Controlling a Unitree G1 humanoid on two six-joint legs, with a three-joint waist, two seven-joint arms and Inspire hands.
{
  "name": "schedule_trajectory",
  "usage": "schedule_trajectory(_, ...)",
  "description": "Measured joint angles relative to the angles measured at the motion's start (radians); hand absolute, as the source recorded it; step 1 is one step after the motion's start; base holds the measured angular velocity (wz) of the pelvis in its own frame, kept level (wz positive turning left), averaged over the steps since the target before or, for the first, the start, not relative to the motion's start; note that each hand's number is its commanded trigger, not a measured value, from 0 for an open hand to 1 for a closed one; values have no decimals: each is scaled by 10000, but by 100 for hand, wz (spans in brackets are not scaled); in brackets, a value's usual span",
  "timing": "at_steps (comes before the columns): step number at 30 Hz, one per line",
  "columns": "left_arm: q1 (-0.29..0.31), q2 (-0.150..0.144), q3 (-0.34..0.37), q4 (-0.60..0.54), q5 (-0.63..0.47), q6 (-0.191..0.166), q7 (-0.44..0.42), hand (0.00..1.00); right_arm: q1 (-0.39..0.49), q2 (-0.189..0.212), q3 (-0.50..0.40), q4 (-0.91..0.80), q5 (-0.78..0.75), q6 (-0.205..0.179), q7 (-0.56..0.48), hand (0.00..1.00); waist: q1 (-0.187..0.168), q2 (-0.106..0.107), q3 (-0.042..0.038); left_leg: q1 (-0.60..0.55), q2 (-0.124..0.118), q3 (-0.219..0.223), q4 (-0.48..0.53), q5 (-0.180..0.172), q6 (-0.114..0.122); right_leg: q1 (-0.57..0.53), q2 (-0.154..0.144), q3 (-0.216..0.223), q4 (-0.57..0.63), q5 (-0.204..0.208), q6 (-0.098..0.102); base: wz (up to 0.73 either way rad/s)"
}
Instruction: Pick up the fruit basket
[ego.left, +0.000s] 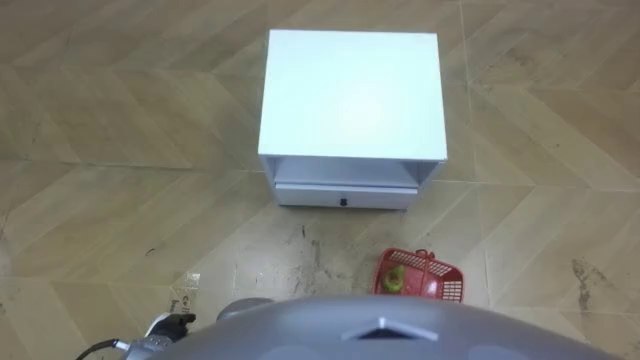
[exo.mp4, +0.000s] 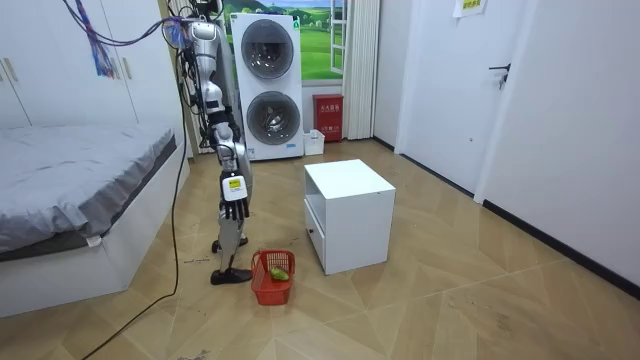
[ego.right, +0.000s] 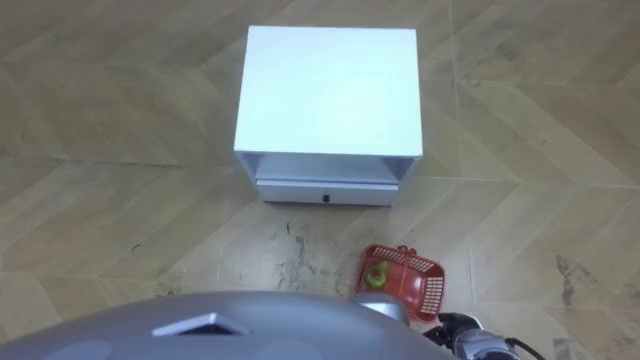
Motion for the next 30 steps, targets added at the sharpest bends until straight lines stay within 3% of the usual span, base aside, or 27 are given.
schedule_trajectory(9,-5,16,-61,1,-15,-91,100,0,0,2,17,13,-120,-9,-102,0,-5,-14,52,-7,4,-22,1,-1,1,-40,-5,-34,105,2,-1,1)
schedule_trajectory(20,99,23,-178,0,13,-105,114,0,20,4,-1,-57,-262,-105,-122,0,10,-36,12,7,1,-28,29,0,0,-49,-3,9,93,-2,2,0)
schedule_trajectory(27,142,-5,-167,-24,-5,-63,113,0,-28,-1,6,-106,-412,-92,-148,0,372,-84,3,35,27,-179,375,-2,-1,-173,22,419,343,0,-3,-18)
schedule_trajectory(30,125,-33,-160,-38,1,-133,114,0,-196,-1,-35,-90,-394,-103,-342,0,289,-92,21,-5,26,-192,356,-4,-2,-315,17,484,479,-1,-5,-8)
